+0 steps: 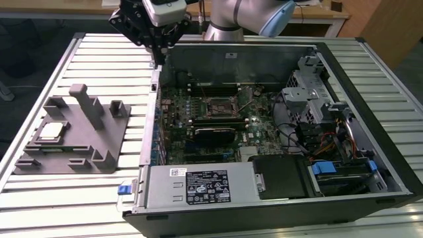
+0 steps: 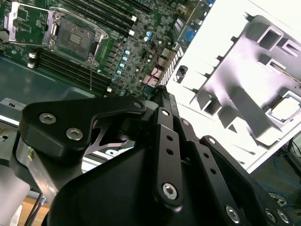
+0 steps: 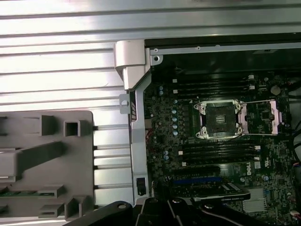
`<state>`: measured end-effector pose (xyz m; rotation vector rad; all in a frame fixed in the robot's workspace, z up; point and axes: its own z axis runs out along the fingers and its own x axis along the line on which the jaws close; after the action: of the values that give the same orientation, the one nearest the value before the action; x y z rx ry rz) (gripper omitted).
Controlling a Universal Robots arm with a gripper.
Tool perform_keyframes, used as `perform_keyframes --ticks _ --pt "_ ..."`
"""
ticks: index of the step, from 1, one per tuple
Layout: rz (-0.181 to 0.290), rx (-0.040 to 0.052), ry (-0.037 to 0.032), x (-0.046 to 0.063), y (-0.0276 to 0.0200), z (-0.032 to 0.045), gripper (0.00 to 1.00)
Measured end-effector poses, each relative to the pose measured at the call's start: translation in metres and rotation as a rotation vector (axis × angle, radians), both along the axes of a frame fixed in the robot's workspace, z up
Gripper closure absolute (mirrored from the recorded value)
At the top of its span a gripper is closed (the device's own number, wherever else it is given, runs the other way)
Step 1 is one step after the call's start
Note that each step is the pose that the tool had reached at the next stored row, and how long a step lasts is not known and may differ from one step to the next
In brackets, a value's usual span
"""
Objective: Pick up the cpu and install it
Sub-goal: 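Reach for the cpu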
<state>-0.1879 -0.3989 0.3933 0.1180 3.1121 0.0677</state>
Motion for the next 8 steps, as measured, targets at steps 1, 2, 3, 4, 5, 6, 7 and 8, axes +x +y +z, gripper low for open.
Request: perform_keyframes --ticks 1,2,3,4,5,6,7,8 --pt "0.000 0.0000 -0.0001 -0.0009 0.0000 0.0000 0.89" --pt "0.000 0.0000 0.0000 -0.0019 0.0000 0.0000 0.89" --pt "0.000 0.0000 -0.0001 -0.0029 0.0000 0.0000 0.89" --pt "0.000 0.0000 -0.0001 -0.0038 0.0000 0.0000 0.89" --pt "0.000 0.0000 -0.0001 -0.0048 0.0000 0.0000 0.89" --pt "0.000 0.0000 -0.0002 -0.0058 0.0000 0.0000 0.89" --pt "0.000 0.0000 -0.0002 -0.0067 0.0000 0.0000 0.89" --pt "0.000 0.0001 -0.0002 -0.0077 0.0000 0.0000 0.89"
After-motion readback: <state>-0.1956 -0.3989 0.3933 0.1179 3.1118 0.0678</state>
